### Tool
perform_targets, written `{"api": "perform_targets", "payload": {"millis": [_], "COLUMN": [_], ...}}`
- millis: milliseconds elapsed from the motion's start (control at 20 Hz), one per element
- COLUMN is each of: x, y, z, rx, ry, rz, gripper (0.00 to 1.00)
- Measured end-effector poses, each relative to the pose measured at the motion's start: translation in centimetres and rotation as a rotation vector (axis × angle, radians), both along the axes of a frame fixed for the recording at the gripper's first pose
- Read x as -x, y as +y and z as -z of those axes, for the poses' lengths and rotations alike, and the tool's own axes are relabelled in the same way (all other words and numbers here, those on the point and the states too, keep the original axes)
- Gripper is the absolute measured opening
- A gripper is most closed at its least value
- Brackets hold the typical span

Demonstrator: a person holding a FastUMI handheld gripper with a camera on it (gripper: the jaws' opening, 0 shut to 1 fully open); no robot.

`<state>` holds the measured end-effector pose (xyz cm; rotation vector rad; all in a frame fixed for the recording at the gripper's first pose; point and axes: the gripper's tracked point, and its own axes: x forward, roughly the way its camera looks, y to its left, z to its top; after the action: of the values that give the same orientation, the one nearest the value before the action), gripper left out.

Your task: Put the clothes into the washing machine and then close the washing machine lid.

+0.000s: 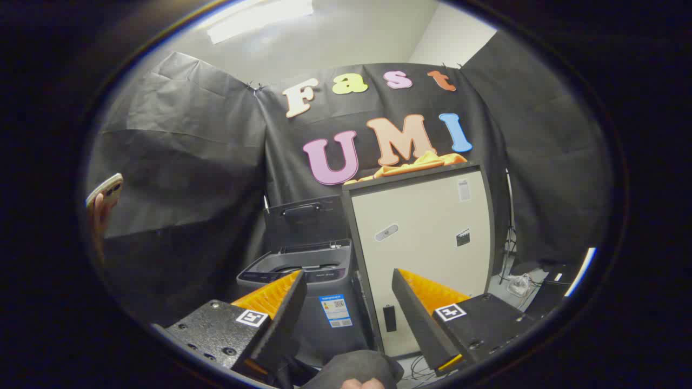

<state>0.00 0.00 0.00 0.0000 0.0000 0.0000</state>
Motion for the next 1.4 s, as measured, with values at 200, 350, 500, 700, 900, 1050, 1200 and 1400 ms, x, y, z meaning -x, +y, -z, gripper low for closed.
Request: {"api": "perform_targets", "payload": {"millis": [200,350,500,700,900,1050,1200,1400], "x": [-0.2,-0.3,-0.4,-0.4,-0.4,-0.3,-0.5,-0.9], "y": [0.3,0.4,0.7,0.8,0.8,0.8,0.9,1.0], "z": [0.2,0.3,0.4,0.3,0.4,0.5,0.6,0.2], "rx": [0.000,0.004,-0.001,-0.003,-0.002,0.000,-0.006,-0.015], "ry": [0.006,0.010,0.014,0.010,0.011,0.017,0.022,0.018], "rz": [-0.005,-0.010,-0.015,-0.017,-0.018,-0.019,-0.020,-0.027], "gripper": [0.97,0.96,0.97,0.97,0.97,0.97,0.96,0.97]}}
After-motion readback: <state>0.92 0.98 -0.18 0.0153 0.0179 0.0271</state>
